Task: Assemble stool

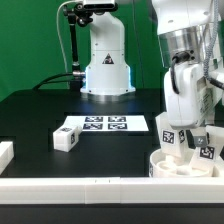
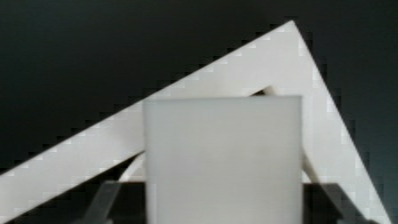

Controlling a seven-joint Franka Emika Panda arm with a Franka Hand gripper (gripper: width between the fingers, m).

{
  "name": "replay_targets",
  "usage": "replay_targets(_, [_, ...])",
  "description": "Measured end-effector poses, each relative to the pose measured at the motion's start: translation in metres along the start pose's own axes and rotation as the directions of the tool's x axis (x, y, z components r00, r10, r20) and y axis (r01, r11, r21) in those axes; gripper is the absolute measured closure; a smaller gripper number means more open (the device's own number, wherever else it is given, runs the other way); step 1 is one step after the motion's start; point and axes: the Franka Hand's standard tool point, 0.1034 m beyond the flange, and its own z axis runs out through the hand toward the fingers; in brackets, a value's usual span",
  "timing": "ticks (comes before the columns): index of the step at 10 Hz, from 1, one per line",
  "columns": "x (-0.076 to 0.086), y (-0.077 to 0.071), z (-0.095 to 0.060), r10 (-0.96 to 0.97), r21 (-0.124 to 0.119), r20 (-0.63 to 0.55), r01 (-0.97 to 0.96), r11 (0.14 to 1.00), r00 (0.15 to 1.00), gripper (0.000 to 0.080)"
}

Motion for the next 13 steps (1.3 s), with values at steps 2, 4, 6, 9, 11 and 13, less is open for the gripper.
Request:
replay_targets(2, [0.0, 0.0, 0.0, -0.005, 0.0, 0.0, 0.005, 1.0, 1.0, 0.0271])
replay_targets(4, [0.0, 0.0, 0.0, -0.023, 0.0, 0.0, 0.023, 1.0, 1.0, 0.0159])
replay_targets(6, [0.023, -0.014, -0.017, -0.232, -0.007, -0.015, 0.232, 0.973, 0.973, 0.0152])
replay_targets(9, [0.054, -0.036, -0.033, -0.321, -0.005, -0.037, 0.321, 0.947, 0.946, 0.0151])
replay_targets(11, [0.053, -0.035, -0.032, -0.326, -0.006, -0.037, 0.326, 0.945, 0.945, 0.0151])
replay_targets(13, [0.053, -0.035, -0.032, -0.327, -0.007, -0.037, 0.327, 0.945, 0.944, 0.0151])
